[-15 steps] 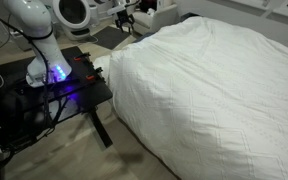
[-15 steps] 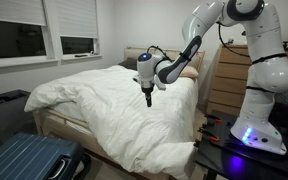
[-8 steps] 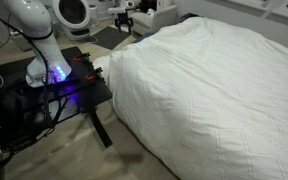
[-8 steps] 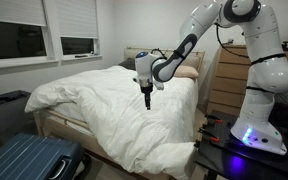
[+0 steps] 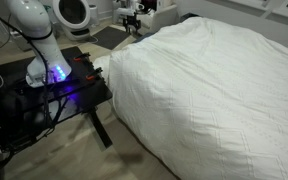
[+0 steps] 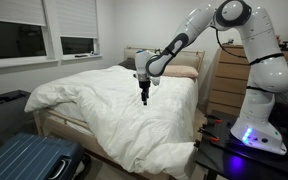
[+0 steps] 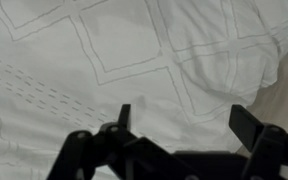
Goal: Straighten the beddings on the bottom right corner of the bed
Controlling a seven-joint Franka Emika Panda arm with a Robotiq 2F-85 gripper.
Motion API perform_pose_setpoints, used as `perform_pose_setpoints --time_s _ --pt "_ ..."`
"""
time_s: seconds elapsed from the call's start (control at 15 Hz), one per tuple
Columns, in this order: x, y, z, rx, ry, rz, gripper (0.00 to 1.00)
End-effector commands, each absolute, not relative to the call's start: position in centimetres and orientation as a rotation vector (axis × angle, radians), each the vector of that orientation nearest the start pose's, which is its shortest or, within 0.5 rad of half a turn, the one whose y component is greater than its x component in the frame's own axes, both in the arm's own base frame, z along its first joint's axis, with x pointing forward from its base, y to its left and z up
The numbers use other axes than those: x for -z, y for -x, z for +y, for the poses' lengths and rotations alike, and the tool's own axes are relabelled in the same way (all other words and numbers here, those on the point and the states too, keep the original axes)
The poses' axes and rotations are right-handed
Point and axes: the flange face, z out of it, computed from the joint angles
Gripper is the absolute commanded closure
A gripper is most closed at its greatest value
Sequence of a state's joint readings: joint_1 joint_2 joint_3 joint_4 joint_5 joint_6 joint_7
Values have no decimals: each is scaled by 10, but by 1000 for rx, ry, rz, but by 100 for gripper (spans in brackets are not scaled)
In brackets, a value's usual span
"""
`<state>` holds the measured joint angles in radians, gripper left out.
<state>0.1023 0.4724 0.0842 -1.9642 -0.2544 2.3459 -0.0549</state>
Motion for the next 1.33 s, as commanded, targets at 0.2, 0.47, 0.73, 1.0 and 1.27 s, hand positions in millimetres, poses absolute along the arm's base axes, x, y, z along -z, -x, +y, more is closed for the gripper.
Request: perform_pose_setpoints --time_s 0.2,0.47,0.73,1.0,1.27 --pt "-181 -613 87 -179 3159 -784 0" --pt "-147 -609 80 -271 3101 -809 0" --pt "-123 -596 85 -437 2953 -721 0" --pt "-110 -572 98 -691 2846 -593 0" --pt "-95 -558 95 -758 2831 -602 0"
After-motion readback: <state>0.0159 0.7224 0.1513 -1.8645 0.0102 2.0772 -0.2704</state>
